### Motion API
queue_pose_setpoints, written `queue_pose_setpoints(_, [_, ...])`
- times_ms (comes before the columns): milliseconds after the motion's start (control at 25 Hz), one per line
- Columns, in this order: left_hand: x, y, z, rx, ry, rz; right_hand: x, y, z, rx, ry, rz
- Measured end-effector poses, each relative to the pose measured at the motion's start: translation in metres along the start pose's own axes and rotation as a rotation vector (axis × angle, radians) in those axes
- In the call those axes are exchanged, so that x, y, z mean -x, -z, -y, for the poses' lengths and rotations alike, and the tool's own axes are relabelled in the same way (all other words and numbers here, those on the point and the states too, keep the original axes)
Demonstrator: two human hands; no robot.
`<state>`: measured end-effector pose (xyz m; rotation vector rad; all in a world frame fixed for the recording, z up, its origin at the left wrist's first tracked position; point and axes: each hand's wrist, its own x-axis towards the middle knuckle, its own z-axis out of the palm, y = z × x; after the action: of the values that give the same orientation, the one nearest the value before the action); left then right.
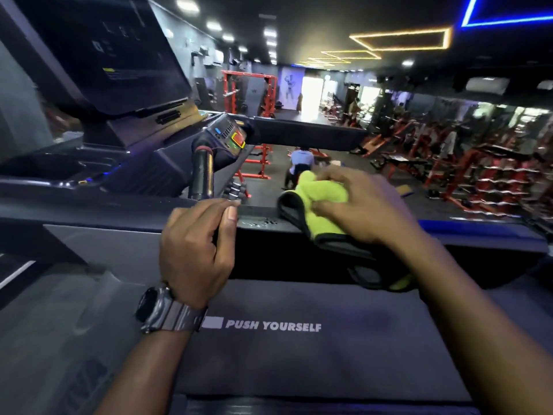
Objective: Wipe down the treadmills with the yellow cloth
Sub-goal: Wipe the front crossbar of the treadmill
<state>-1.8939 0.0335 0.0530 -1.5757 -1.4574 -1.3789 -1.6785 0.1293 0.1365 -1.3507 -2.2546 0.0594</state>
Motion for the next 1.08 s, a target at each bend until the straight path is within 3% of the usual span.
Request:
queue_pose_setpoints(160, [-0.030,0.023,0.029,0.164,-0.061,0.301,-0.001,0.004,0.013,0.105,-0.375,-0.123])
queue_pose_setpoints(320, [-0.051,0.026,0.048,0.298,-0.046,0.498,0.004,-0.017,0.064,0.036,-0.311,-0.073])
queue_pose_setpoints(480, [-0.048,0.026,0.057,0.479,0.023,0.441,0.000,-0.005,0.048,0.119,-0.545,-0.109])
queue_pose_setpoints(680, [-0.039,0.027,0.054,0.517,-0.015,0.350,0.022,-0.014,0.063,0.028,-0.327,-0.111])
queue_pose_setpoints(800, [-0.037,0.022,0.052,0.505,0.005,0.271,0.014,-0.002,0.053,0.135,-0.540,-0.209])
queue_pose_setpoints(880, [-0.037,0.016,0.050,0.421,-0.017,0.247,0.000,-0.019,0.076,0.183,-0.468,-0.210])
queue_pose_setpoints(1000, [-0.035,0.013,0.045,0.303,-0.025,0.209,0.027,-0.028,0.083,0.019,-0.242,-0.179])
queue_pose_setpoints(1080, [-0.036,0.012,0.043,0.306,-0.017,0.201,0.031,-0.012,0.065,0.066,-0.370,-0.201])
